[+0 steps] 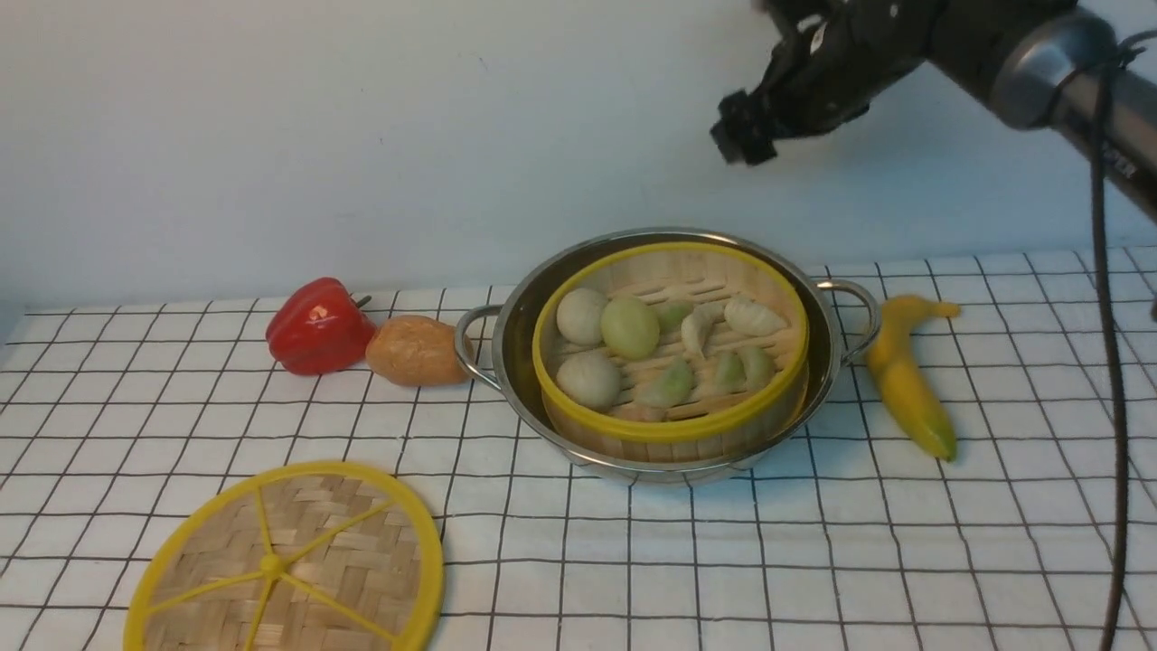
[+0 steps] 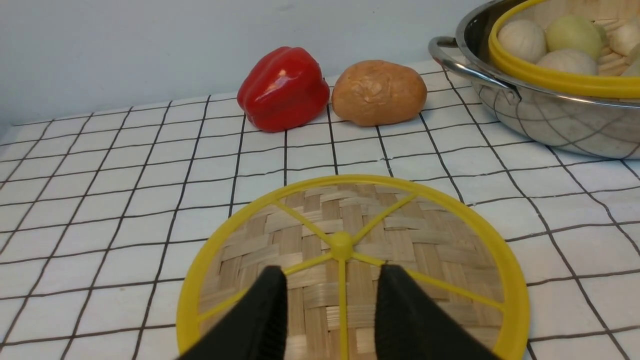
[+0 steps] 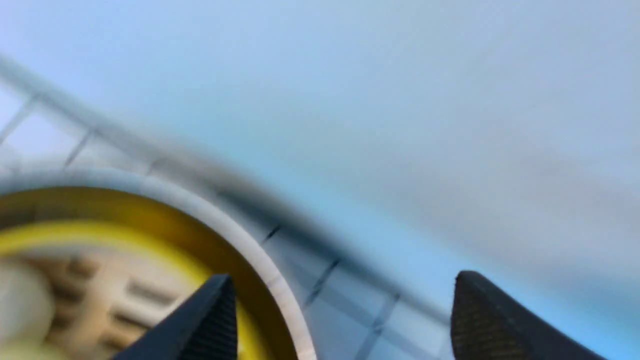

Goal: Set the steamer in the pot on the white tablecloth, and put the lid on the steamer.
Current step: 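Grasp the bamboo steamer lid lying on the table by its centre knob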

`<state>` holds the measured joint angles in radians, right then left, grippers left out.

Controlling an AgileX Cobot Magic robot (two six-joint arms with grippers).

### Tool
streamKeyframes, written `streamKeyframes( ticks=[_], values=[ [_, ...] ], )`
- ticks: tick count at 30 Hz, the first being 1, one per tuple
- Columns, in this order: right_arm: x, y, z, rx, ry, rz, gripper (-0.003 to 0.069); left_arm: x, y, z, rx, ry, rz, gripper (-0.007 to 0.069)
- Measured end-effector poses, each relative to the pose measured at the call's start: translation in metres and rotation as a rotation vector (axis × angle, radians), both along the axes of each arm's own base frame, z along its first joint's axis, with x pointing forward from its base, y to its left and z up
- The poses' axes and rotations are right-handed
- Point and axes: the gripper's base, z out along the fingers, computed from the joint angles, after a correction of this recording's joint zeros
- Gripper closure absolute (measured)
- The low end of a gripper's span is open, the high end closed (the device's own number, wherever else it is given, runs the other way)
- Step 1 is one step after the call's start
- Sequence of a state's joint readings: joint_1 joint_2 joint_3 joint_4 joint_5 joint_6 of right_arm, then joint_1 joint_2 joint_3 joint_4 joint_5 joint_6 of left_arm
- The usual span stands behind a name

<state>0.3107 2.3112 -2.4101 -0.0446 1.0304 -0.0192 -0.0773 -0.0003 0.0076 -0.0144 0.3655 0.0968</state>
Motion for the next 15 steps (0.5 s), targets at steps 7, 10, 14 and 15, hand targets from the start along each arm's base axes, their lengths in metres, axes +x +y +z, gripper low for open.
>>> streamKeyframes(
  ticks=[7, 10, 14, 15],
  values=[
    [-0.048, -0.051, 0.115, -0.08, -0.205, -0.355, 0.0641, 0.0, 0.0, 0.0, 0.0, 0.0, 0.0, 0.0382],
    [-0.063, -0.048, 0.134, 0.027, -0.208, -0.338, 0.0671, 0.0, 0.0, 0.0, 0.0, 0.0, 0.0, 0.0382],
    [-0.081, -0.034, 0.149, 0.228, -0.157, -0.26, 0.0671, 0.0, 0.0, 0.0, 0.0, 0.0, 0.0, 0.0382],
    [-0.088, -0.027, 0.155, 0.317, -0.123, -0.219, 0.0671, 0.0, 0.0, 0.0, 0.0, 0.0, 0.0, 0.0382]
  ],
)
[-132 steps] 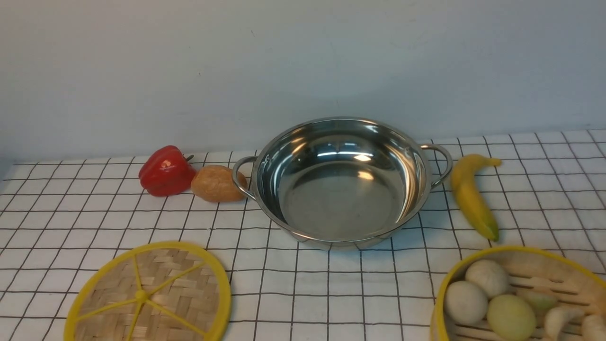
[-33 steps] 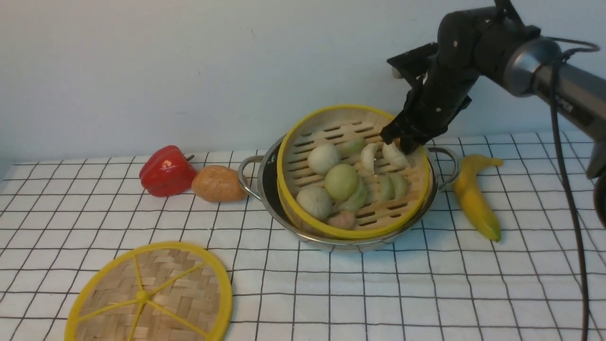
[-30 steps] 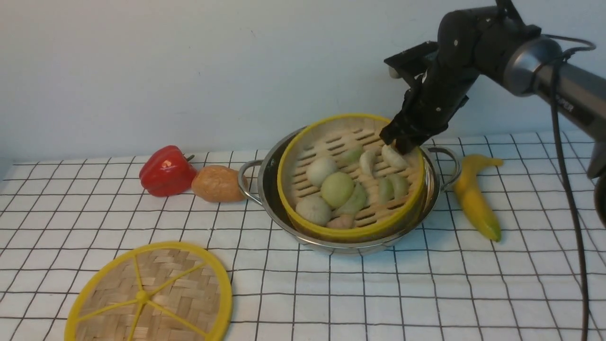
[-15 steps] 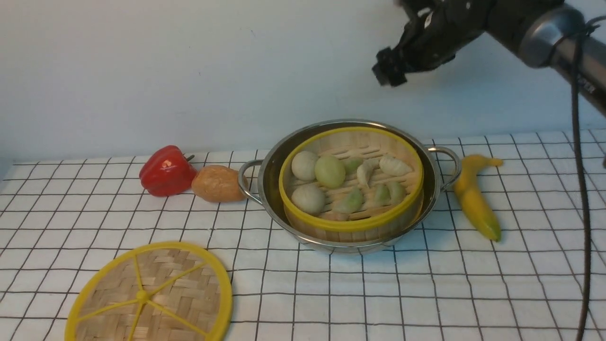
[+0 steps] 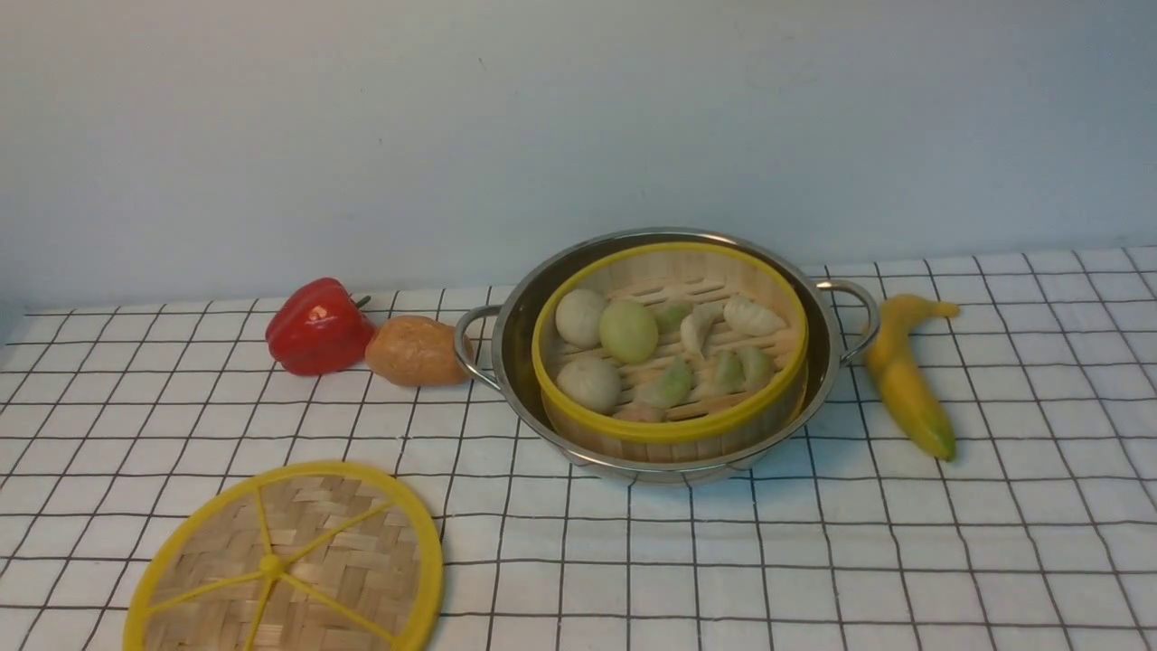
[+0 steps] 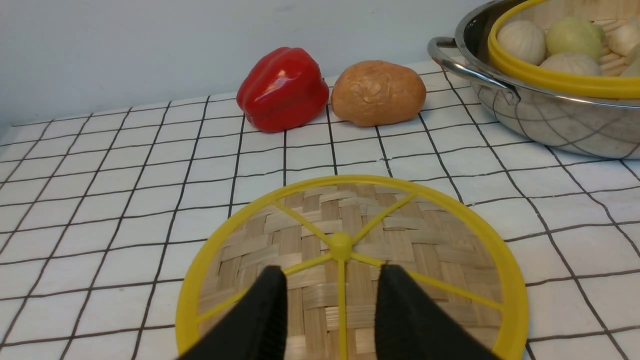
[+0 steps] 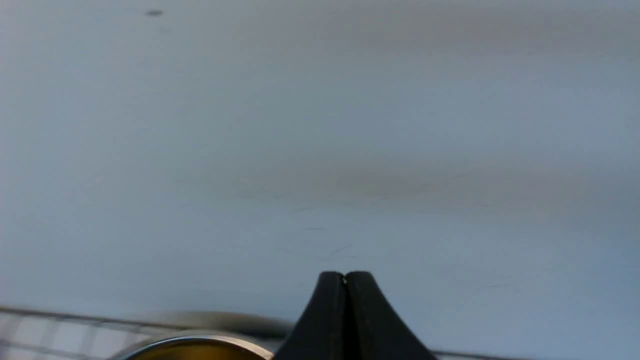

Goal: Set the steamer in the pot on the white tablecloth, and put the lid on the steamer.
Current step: 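Grasp the bamboo steamer lid lying on the table by its centre knob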

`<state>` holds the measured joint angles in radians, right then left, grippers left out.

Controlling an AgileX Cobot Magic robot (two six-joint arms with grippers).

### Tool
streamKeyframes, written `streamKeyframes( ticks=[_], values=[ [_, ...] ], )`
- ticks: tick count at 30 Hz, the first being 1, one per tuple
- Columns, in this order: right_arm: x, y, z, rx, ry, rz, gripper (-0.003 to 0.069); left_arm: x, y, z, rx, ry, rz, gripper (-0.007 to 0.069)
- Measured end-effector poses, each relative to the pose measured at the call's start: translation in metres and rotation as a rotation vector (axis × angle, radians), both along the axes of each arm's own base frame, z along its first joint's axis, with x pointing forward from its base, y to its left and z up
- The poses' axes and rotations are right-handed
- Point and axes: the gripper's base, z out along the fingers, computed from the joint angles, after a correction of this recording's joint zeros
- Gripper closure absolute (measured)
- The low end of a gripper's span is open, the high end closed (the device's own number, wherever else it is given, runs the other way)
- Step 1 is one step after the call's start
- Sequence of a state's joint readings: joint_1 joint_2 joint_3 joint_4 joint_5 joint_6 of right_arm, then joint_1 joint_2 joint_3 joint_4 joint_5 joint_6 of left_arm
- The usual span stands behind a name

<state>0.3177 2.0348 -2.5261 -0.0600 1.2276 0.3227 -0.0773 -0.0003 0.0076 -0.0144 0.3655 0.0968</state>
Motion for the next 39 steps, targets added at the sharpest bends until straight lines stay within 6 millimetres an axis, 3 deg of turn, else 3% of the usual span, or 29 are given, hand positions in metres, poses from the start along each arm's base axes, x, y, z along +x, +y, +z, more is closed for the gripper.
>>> streamKeyframes(
  ticks=[4, 11, 15, 16, 20, 21, 22, 23, 26, 27, 29, 36, 37, 38, 39],
  values=[
    [-0.009, 0.012, 0.006, 0.134, 0.029, 0.108, 0.0668, 0.0, 0.0, 0.0, 0.0, 0.0, 0.0, 0.0382],
    [-0.016, 0.023, 0.007, 0.069, 0.003, 0.288, 0.0657, 0.0, 0.0, 0.0, 0.0, 0.0, 0.0, 0.0382],
    [-0.042, 0.018, 0.013, 0.008, 0.019, 0.34, 0.0649, 0.0, 0.0, 0.0, 0.0, 0.0, 0.0, 0.0382],
    [-0.073, 0.008, 0.02, -0.02, 0.004, 0.358, 0.0643, 0.0, 0.0, 0.0, 0.0, 0.0, 0.0, 0.0382],
    [-0.15, -0.024, 0.03, -0.038, -0.092, 0.343, 0.0622, 0.0, 0.0, 0.0, 0.0, 0.0, 0.0, 0.0382],
    [-0.193, -0.045, 0.025, -0.031, -0.152, 0.303, 0.061, 0.0, 0.0, 0.0, 0.0, 0.0, 0.0, 0.0382],
    [-0.214, -0.057, 0.017, -0.026, -0.185, 0.27, 0.0603, 0.0, 0.0, 0.0, 0.0, 0.0, 0.0, 0.0382],
    [-0.217, -0.06, 0.015, -0.025, -0.191, 0.263, 0.0602, 0.0, 0.0, 0.0, 0.0, 0.0, 0.0, 0.0382],
    [-0.259, -0.089, -0.016, -0.019, -0.292, 0.136, 0.0585, 0.0, 0.0, 0.0, 0.0, 0.0, 0.0, 0.0382],
    [-0.274, -0.102, -0.045, -0.024, -0.316, 0.052, 0.0575, 0.0, 0.0, 0.0, 0.0, 0.0, 0.0, 0.0382],
    [-0.294, -0.114, -0.074, -0.023, -0.374, -0.033, 0.0566, 0.0, 0.0, 0.0, 0.0, 0.0, 0.0, 0.0382],
    [-0.336, -0.131, -0.189, -0.067, -0.512, -0.209, 0.0532, 0.0, 0.0, 0.0, 0.0, 0.0, 0.0, 0.0382],
    [-0.336, -0.131, -0.193, -0.068, -0.506, -0.211, 0.0531, 0.0, 0.0, 0.0, 0.0, 0.0, 0.0, 0.0382],
    [-0.343, -0.132, -0.214, -0.056, -0.528, -0.223, 0.0526, 0.0, 0.0, 0.0, 0.0, 0.0, 0.0, 0.0382],
    [-0.344, -0.132, -0.22, -0.056, -0.522, -0.225, 0.0525, 0.0, 0.0, 0.0, 0.0, 0.0, 0.0, 0.0382]
  ],
)
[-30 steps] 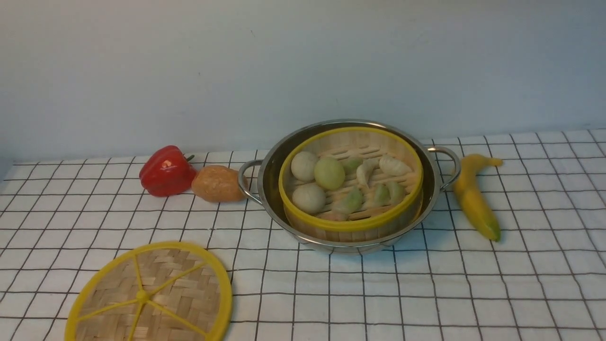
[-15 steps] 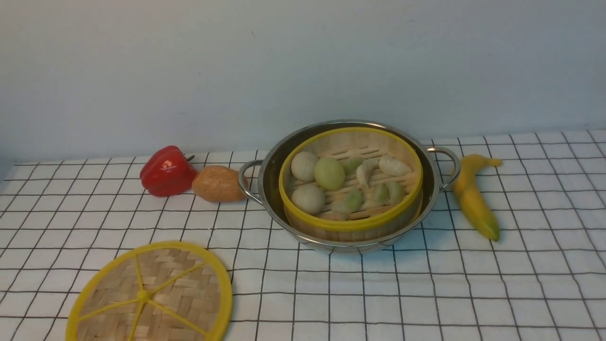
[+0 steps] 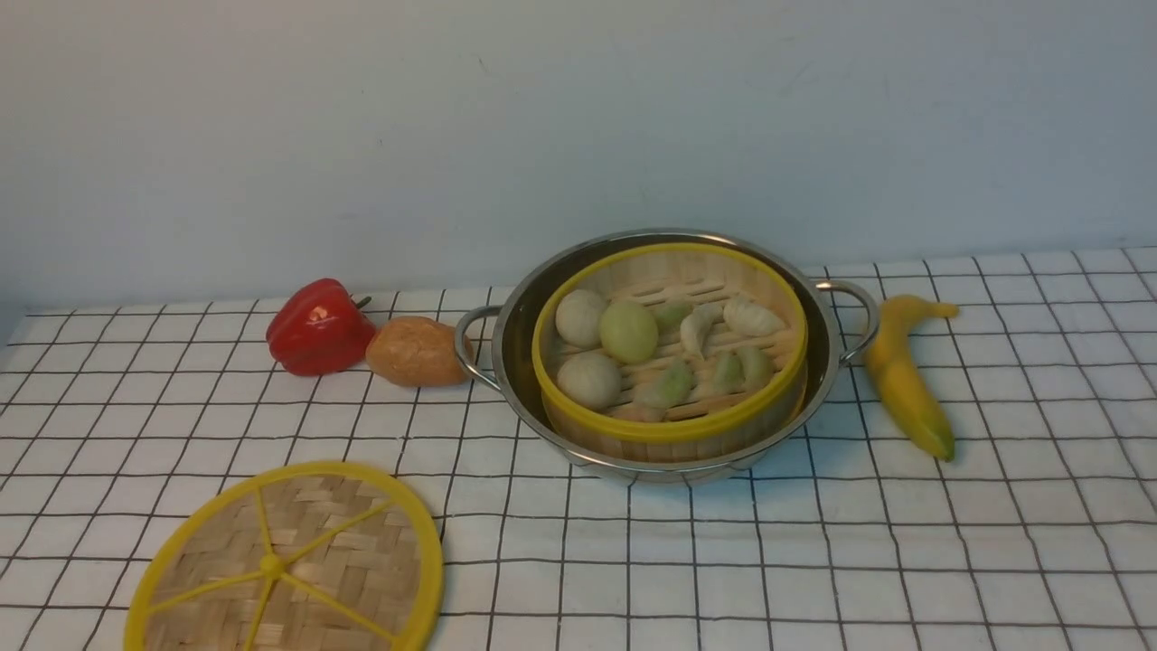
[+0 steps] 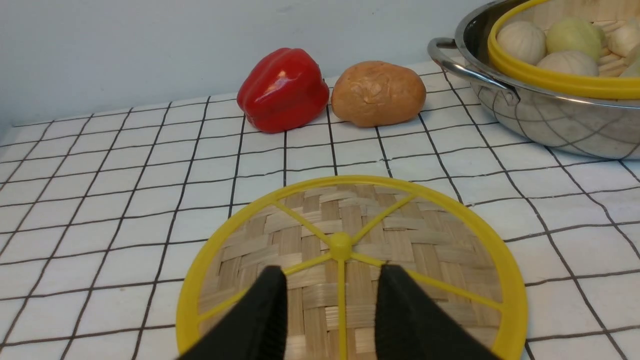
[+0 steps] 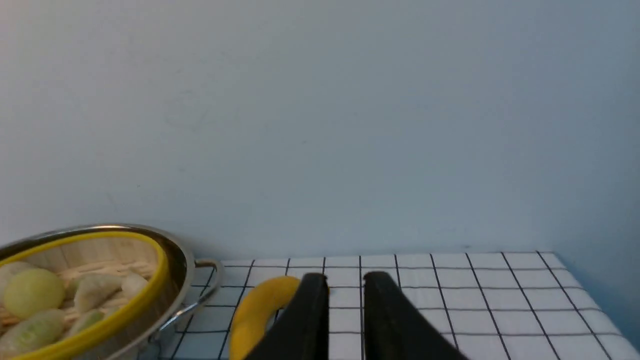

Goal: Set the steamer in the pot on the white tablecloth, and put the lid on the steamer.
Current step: 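Grasp the bamboo steamer lid lying on the table by its centre knob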

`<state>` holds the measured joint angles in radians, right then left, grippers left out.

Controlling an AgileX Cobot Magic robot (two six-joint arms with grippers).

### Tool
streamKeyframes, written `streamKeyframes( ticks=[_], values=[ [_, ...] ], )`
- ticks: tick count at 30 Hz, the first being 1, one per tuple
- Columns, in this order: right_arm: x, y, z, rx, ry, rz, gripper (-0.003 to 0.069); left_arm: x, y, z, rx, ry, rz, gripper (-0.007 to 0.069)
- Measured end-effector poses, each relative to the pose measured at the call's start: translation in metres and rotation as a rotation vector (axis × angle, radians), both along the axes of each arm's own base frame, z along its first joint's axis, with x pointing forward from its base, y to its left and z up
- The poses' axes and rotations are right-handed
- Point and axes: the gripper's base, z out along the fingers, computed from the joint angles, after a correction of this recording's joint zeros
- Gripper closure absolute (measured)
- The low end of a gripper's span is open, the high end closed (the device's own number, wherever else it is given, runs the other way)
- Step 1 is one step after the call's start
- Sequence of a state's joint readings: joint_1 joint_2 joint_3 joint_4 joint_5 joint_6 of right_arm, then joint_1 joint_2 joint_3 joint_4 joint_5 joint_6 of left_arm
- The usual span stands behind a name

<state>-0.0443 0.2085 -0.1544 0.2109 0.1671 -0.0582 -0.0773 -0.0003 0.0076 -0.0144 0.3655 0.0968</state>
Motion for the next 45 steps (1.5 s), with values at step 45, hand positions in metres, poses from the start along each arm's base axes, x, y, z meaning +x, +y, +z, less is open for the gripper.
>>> streamKeyframes(
  ticks=[45],
  values=[
    [-0.017, 0.003, -0.059, -0.002, 0.142, 0.028, 0.0421, 0.001, 0.005, 0.052, -0.543, -0.491, 0.062, 0.0382]
  ],
)
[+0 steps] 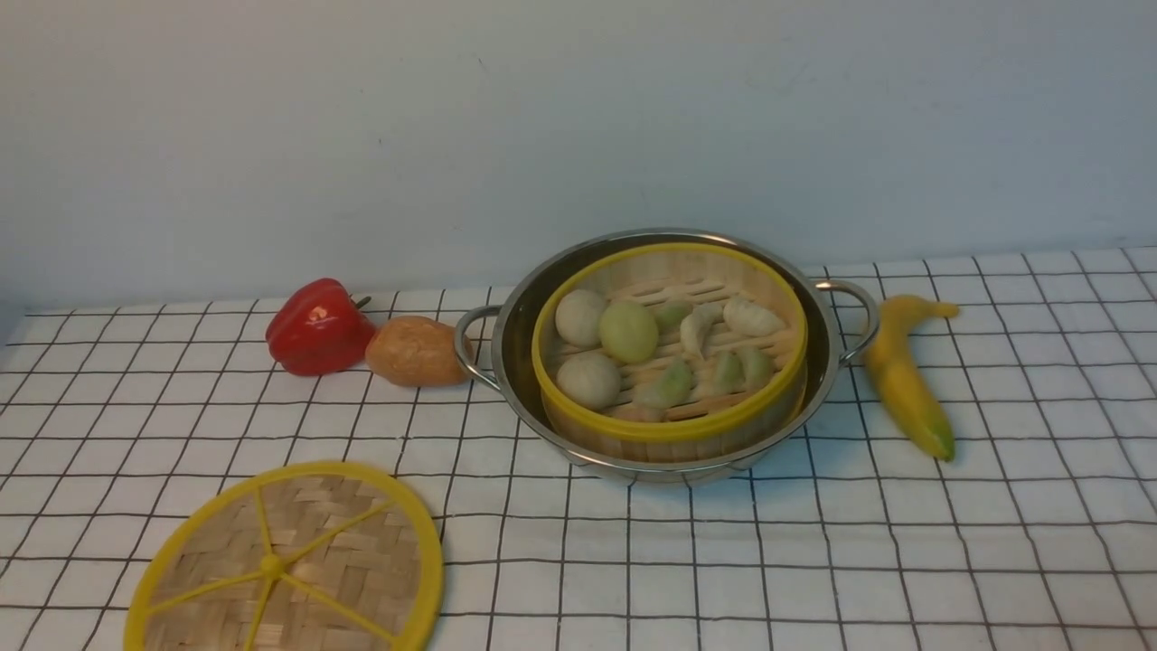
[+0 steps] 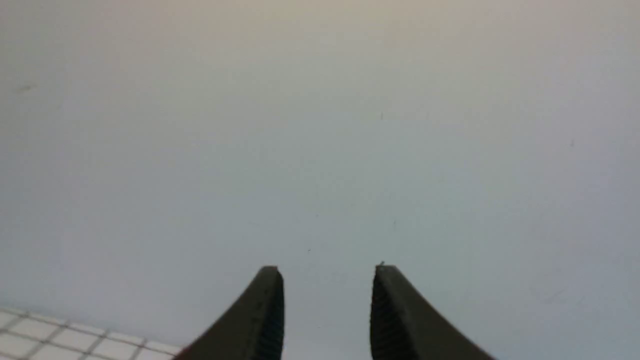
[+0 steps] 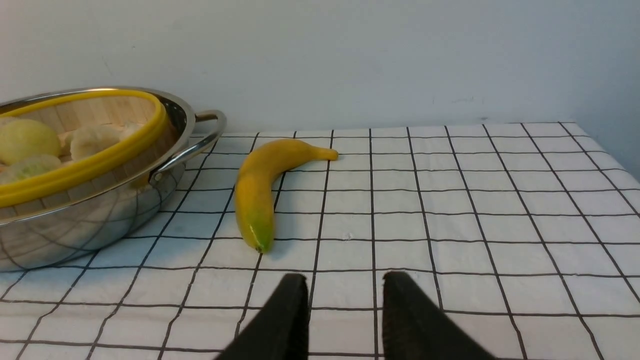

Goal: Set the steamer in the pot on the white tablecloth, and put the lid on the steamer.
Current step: 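Grasp the bamboo steamer lid lying on the table by its centre knob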

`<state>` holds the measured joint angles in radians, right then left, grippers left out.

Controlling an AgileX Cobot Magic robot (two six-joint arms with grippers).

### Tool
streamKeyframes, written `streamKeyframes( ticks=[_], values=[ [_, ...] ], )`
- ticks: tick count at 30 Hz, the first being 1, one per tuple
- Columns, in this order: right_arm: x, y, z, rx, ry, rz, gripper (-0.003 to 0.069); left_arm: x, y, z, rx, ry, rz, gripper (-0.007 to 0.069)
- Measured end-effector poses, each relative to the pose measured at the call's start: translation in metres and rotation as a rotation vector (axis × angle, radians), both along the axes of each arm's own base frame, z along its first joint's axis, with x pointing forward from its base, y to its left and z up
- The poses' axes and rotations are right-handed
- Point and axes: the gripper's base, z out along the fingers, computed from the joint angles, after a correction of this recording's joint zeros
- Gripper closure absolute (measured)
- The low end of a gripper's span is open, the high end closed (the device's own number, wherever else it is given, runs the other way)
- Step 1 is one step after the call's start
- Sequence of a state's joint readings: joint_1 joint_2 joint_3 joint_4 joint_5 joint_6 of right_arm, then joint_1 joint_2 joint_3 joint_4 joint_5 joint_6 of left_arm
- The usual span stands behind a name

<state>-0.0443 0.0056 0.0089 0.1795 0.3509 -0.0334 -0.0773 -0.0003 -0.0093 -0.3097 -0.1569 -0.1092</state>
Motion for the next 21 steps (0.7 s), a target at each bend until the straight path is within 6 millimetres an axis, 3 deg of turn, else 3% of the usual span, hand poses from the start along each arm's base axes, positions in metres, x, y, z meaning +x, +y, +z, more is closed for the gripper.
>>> streamKeyframes(
  ticks=[6, 8, 9, 12, 14, 16, 19, 20, 21],
  values=[
    [0.0, 0.0, 0.0, 0.0, 0.0, 0.0, 0.042, 0.001, -0.009, 0.035, 0.0, 0.208, -0.105, 0.0382],
    [0.0, 0.0, 0.0, 0.0, 0.0, 0.0, 0.0419, 0.004, -0.014, 0.067, 0.126, 0.393, -0.149, 0.0382],
    [0.0, 0.0, 0.0, 0.0, 0.0, 0.0, 0.0419, 0.005, -0.014, 0.072, 0.156, 0.427, -0.152, 0.0382],
    [0.0, 0.0, 0.0, 0.0, 0.0, 0.0, 0.0419, 0.021, -0.008, 0.105, 0.441, 0.812, -0.141, 0.0382],
    [0.0, 0.0, 0.0, 0.0, 0.0, 0.0, 0.0419, 0.037, -0.002, 0.111, 0.535, 1.053, -0.123, 0.0382],
    [0.0, 0.0, 0.0, 0.0, 0.0, 0.0, 0.0419, 0.048, 0.0, 0.113, 0.564, 1.135, -0.118, 0.0382],
    [0.0, 0.0, 0.0, 0.0, 0.0, 0.0, 0.0419, 0.094, -0.004, 0.106, 0.642, 1.301, -0.203, 0.0382],
    [0.0, 0.0, 0.0, 0.0, 0.0, 0.0, 0.0419, 0.096, -0.005, 0.105, 0.645, 1.307, -0.211, 0.0382],
    [0.0, 0.0, 0.0, 0.0, 0.0, 0.0, 0.0419, 0.117, -0.01, 0.094, 0.666, 1.349, -0.288, 0.0372]
  ],
)
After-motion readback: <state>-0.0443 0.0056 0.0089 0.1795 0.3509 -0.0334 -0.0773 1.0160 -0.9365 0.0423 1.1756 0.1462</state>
